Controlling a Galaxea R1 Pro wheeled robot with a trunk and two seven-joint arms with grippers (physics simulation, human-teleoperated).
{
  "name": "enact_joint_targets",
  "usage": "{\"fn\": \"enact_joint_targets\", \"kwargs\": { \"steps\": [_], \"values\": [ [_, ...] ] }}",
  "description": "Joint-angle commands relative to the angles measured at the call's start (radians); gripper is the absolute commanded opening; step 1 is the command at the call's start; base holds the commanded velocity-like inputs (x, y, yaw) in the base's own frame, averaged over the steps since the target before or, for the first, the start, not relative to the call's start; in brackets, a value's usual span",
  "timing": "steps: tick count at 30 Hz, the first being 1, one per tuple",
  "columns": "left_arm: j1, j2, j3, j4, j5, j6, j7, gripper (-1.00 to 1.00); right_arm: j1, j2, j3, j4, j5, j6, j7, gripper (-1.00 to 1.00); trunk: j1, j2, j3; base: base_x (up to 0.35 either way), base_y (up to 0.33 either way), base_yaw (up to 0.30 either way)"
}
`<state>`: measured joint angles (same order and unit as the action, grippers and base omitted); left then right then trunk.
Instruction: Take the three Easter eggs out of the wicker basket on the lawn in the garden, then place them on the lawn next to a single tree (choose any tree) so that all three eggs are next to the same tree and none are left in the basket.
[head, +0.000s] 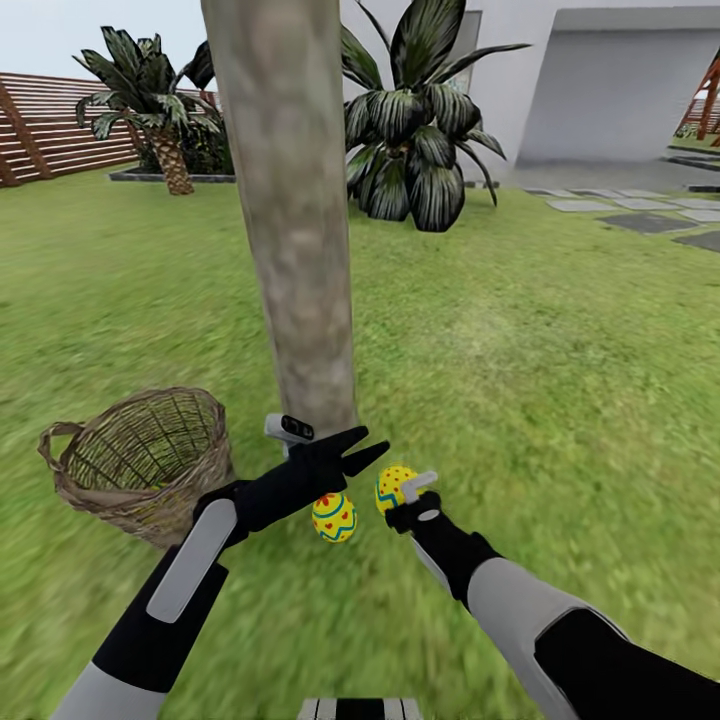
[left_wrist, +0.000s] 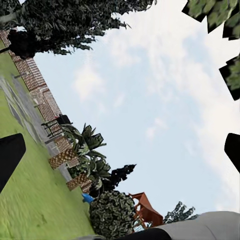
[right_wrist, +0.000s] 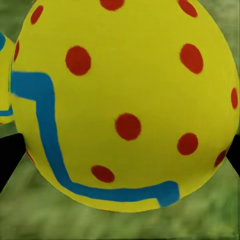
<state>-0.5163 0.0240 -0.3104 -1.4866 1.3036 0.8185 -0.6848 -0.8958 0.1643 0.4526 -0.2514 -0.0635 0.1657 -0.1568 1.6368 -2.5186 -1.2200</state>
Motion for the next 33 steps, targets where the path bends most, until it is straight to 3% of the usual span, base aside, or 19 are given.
{"fn": "enact_joint_targets", "kwargs": {
  "steps": [1,4,16,24,26,33],
  "values": [
    [-0.001,0.0,-0.001,0.0,0.006,0.005,0.001,1.0,-0.016,0.001,0.008,0.004,-0.011,0.012,-0.013,-1.0,0.0,-0.001,-0.005,0.0,0.0,0.0],
    [-0.001,-0.002,-0.001,0.0,0.006,0.004,0.002,1.0,-0.04,0.007,0.006,0.01,-0.009,0.019,-0.019,-1.0,0.002,-0.001,-0.016,0.0,0.0,0.0],
    [-0.001,-0.003,-0.001,0.0,0.006,0.004,0.002,1.0,-0.043,0.008,0.006,0.004,-0.009,0.014,-0.017,-1.0,0.007,-0.004,-0.063,0.0,0.0,0.0],
    [-0.001,-0.002,-0.003,0.005,0.005,0.002,0.002,1.0,-0.041,0.005,0.006,-0.049,-0.007,0.01,-0.022,-1.0,0.007,-0.004,-0.063,0.0,0.0,0.012],
    [-0.001,-0.003,-0.006,0.005,0.005,0.002,0.002,1.0,-0.037,0.005,0.007,-0.065,-0.007,0.014,-0.065,-1.0,0.007,-0.004,-0.063,0.0,0.0,0.246],
    [-0.001,-0.003,-0.006,0.006,0.005,0.002,0.002,1.0,-0.037,0.004,0.007,-0.066,-0.008,0.014,-0.075,-1.0,0.007,-0.004,-0.063,0.0,0.0,0.241]
  ]
}}
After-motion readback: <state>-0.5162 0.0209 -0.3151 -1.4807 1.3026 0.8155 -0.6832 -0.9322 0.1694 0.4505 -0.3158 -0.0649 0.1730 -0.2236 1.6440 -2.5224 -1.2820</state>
